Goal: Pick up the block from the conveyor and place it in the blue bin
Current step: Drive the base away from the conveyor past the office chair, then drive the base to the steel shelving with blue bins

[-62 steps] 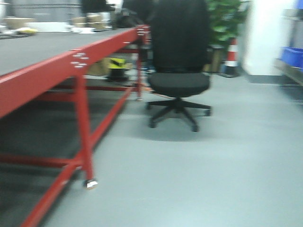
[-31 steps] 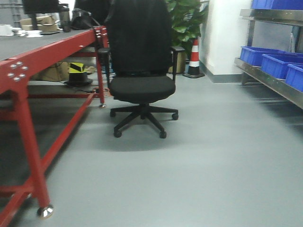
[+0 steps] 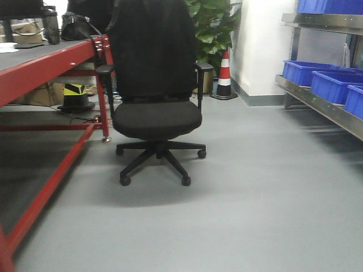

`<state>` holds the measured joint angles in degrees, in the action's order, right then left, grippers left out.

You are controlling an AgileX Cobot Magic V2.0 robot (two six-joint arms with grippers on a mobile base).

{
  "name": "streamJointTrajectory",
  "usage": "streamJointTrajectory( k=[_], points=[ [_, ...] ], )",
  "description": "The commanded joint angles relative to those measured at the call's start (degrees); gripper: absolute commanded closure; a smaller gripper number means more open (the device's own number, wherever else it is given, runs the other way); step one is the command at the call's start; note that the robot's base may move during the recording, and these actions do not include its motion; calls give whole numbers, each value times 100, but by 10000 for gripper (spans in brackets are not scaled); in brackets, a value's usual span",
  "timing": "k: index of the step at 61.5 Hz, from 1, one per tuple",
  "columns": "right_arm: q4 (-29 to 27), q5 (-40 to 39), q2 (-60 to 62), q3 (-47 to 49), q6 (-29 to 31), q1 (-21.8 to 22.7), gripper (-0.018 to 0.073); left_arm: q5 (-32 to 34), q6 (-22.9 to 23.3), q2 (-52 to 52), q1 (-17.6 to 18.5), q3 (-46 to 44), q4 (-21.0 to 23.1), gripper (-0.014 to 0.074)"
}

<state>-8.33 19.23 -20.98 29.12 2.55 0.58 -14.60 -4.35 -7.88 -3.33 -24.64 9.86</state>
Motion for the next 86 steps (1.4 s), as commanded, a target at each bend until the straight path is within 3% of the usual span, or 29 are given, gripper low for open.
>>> streamJointTrajectory(
  k=[1, 86],
  points=[
    [22, -79, 28, 15, 45, -7, 721, 101, 0, 20, -6, -7, 36, 707],
    [22, -79, 28, 15, 45, -7, 721, 101, 0, 20, -6, -7, 36, 707]
  ],
)
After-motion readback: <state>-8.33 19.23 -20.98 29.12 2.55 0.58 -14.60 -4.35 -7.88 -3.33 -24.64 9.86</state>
